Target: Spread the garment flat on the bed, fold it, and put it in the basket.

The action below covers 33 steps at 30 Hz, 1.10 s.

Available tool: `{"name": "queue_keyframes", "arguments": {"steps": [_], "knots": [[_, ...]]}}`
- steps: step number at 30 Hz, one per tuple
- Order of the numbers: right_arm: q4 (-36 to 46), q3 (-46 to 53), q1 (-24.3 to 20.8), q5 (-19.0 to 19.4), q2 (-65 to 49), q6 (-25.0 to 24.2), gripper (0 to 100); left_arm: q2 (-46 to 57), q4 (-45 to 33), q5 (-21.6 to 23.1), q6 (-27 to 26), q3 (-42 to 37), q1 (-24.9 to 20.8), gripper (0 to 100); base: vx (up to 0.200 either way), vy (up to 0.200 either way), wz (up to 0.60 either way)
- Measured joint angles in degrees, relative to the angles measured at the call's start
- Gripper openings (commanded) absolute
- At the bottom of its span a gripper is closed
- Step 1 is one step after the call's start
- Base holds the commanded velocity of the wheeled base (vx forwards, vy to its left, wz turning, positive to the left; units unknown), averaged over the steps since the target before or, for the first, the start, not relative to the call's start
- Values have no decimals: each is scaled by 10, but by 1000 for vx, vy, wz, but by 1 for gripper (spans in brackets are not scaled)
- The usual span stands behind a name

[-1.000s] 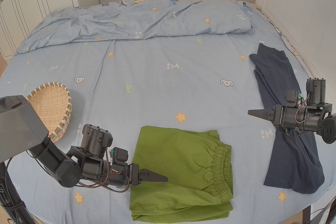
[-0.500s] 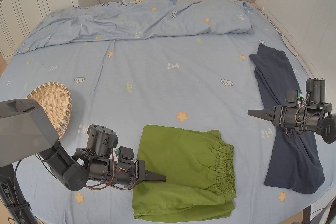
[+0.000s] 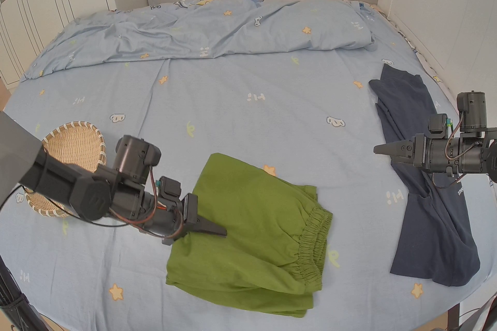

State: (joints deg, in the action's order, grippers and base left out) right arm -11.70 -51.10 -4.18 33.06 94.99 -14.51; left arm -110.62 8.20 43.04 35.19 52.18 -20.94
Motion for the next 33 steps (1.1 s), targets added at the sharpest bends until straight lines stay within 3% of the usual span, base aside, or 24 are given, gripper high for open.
{"name": "queue_keyframes", "arguments": {"steps": [4, 6, 11, 18, 33], "knots": [[16, -14, 1, 2, -3, 0, 100, 12, -144, 1, -60, 83, 20, 0, 0, 0, 0], [21, -19, 1, 2, 0, 0, 100, 15, -212, 1, -115, 122, 29, 0, 0, 0, 0], [26, -25, -2, 1, 13, 1, 100, 16, -291, 1, -204, 207, 55, 0, 0, 40, 0], [26, -28, -9, 1, 26, 0, 100, 15, -315, -6, -211, 256, 74, 0, 0, 200, 0], [25, -29, -10, 0, 29, 0, 100, 28, -316, -9, -214, 260, 81, 0, 0, 200, 0]]}}
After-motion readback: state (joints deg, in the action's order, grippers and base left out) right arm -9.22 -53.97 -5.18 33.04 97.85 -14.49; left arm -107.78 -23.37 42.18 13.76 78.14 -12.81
